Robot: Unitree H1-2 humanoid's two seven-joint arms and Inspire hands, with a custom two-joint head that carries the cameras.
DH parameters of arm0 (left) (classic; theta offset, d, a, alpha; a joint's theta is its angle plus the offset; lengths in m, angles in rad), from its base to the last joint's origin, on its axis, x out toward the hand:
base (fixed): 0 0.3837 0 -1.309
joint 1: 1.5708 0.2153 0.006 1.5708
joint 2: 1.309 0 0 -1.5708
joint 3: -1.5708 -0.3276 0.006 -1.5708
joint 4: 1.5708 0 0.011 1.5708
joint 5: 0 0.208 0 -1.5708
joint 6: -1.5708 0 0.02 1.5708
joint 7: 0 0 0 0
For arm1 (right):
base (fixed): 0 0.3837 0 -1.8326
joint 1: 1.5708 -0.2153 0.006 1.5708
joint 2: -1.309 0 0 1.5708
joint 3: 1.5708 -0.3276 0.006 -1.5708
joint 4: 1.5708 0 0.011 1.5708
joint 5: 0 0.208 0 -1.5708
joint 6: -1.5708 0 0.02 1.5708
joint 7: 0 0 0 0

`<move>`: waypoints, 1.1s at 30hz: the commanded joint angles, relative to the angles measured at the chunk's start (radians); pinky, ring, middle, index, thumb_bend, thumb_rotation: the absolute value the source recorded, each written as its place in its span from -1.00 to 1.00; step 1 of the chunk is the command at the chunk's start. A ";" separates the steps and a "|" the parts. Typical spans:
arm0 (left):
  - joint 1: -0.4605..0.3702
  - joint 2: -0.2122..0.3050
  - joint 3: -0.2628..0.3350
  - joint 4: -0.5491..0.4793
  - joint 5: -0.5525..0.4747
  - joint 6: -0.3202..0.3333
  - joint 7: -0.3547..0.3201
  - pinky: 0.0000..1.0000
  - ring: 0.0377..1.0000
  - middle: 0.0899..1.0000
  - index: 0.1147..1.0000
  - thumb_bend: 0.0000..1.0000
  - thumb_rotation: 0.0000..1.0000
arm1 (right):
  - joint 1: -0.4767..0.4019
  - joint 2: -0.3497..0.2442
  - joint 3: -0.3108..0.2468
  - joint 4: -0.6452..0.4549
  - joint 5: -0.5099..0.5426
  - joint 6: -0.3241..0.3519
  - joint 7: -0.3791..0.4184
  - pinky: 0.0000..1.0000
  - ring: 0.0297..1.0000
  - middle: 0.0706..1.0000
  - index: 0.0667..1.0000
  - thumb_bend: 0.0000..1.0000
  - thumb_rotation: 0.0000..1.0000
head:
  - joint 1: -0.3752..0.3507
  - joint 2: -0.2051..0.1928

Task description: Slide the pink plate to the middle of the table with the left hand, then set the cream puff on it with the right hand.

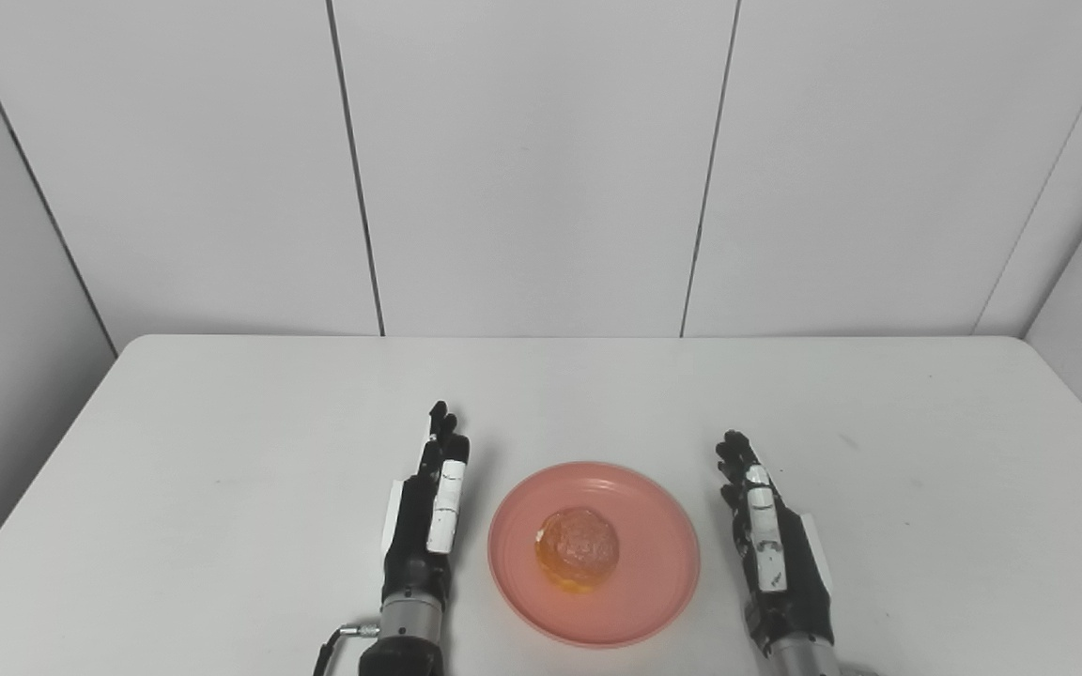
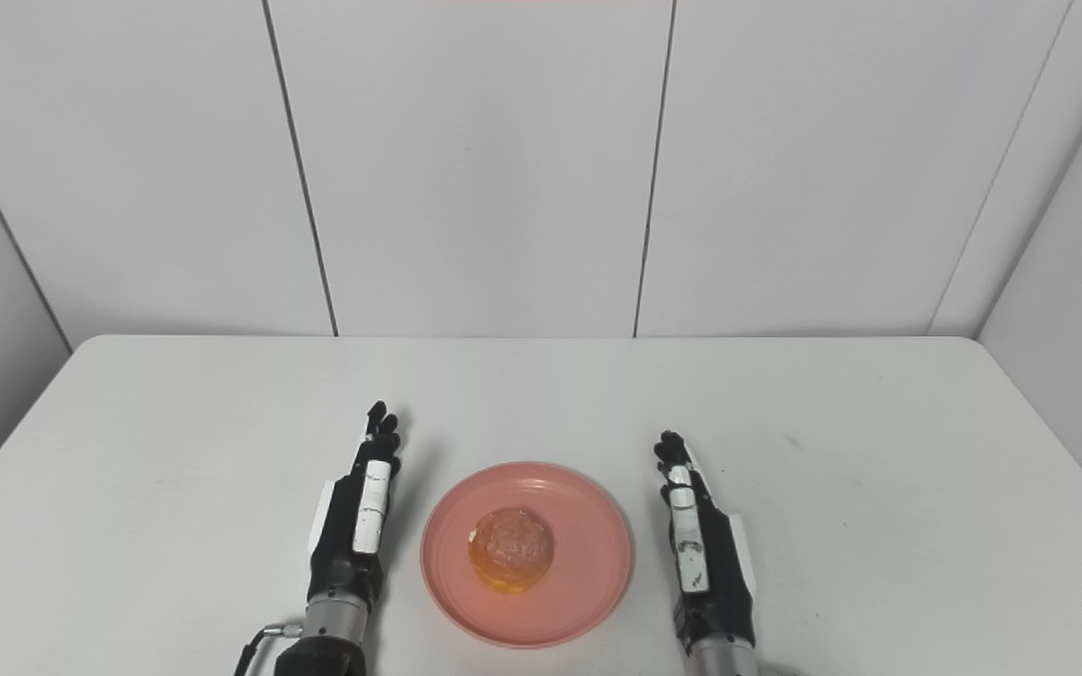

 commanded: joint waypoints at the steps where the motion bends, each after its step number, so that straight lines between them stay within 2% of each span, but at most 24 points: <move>1: 0.078 0.006 0.003 0.038 -0.005 0.010 -0.011 1.00 1.00 1.00 1.00 0.55 1.00 | 0.019 -0.003 0.004 0.040 0.011 -0.053 0.018 1.00 0.98 0.90 0.88 0.66 1.00 | 0.002 0.001; 10: 0.086 0.003 0.006 0.029 -0.023 0.034 -0.011 1.00 1.00 1.00 1.00 0.63 0.98 | 0.003 -0.010 0.015 0.064 0.018 -0.049 0.019 1.00 0.98 0.92 0.89 0.72 0.97 | -0.003 0.003; 18: 0.101 0.003 0.002 0.010 -0.030 0.055 -0.014 1.00 1.00 0.98 1.00 0.60 1.00 | 0.009 -0.014 0.019 0.058 0.029 -0.043 0.030 1.00 1.00 0.95 0.91 0.70 0.95 | -0.007 0.009; 25: 0.110 0.004 -0.006 0.010 -0.033 0.054 -0.018 0.99 1.00 0.97 1.00 0.59 1.00 | -0.006 -0.002 0.012 0.058 0.028 -0.031 0.014 1.00 1.00 0.95 0.91 0.74 0.92 | -0.010 0.010; 33: 0.123 0.004 -0.016 0.017 -0.034 0.043 -0.024 0.97 1.00 0.96 1.00 0.55 1.00 | -0.011 0.004 0.005 0.056 0.034 -0.029 0.007 1.00 1.00 0.96 0.91 0.71 1.00 | -0.011 0.012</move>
